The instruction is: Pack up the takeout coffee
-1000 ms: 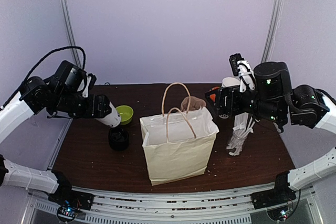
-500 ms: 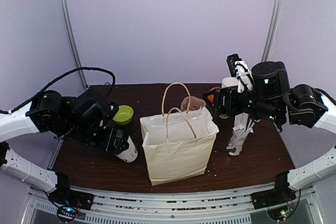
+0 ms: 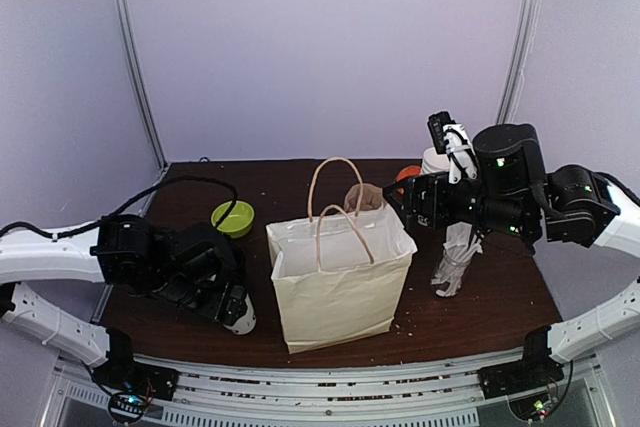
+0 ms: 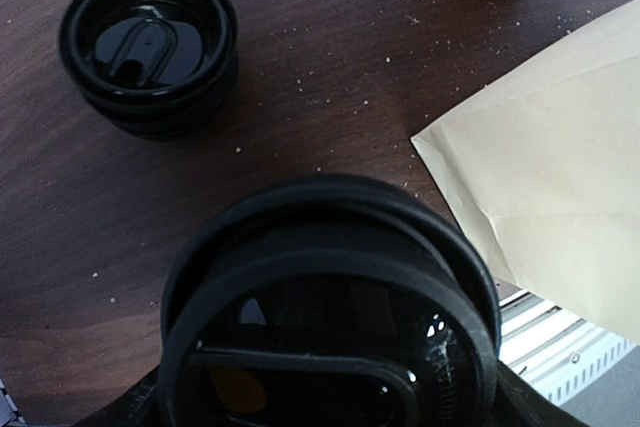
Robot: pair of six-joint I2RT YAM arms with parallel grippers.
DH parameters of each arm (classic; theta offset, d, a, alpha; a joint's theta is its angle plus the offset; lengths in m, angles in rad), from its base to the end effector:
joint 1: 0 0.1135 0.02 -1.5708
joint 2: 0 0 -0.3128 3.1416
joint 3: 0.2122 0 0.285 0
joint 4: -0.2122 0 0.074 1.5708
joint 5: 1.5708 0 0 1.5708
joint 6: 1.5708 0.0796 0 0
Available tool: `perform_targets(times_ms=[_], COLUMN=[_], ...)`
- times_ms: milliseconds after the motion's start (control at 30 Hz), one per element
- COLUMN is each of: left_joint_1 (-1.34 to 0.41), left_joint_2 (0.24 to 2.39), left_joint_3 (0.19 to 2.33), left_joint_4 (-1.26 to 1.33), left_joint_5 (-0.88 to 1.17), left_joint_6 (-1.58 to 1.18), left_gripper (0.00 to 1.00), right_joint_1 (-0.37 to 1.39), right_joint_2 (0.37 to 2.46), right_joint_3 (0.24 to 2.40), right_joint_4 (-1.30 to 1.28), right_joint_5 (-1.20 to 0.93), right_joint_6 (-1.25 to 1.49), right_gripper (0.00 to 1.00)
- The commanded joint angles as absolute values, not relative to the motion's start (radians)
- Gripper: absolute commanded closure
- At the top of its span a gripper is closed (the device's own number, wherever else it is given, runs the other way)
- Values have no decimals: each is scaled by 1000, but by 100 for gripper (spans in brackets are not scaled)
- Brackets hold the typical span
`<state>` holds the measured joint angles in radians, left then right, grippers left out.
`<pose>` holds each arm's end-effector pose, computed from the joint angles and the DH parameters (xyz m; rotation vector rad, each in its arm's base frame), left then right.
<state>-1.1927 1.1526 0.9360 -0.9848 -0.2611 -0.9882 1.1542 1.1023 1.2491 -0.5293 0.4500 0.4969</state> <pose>0.1049 -0.2084 0.2574 0.2119 2.7205 -0.2865 0.1453 0.2427 0.4384 -0.3437 1.9414 0.6650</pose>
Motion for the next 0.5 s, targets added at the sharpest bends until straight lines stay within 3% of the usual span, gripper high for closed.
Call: perform_targets(times_ms=[0, 167, 400, 467], left_joint_1=[-1200, -1206, -1216, -1218], left_joint_2=[1190, 1226, 1227, 1204], left_joint_3=[892, 862, 868, 874], left_joint_4=[-849, -829, -830, -832], left_joint_5=[-250, -250, -235, -224], left_joint_6=[-955, -954, -951, -951], left_gripper=[34, 28, 2, 2], right_joint_1=[1151, 1152, 1151, 1152], right_joint_2=[1096, 1094, 1095, 1095], right_joint_3=[1239, 1239, 1246, 1251], right_joint_4=[-544, -547, -553, -559], right_joint_5=[443, 449, 453, 453], right_joint_6=[511, 509, 506, 507], right_gripper=[0, 0, 0, 0])
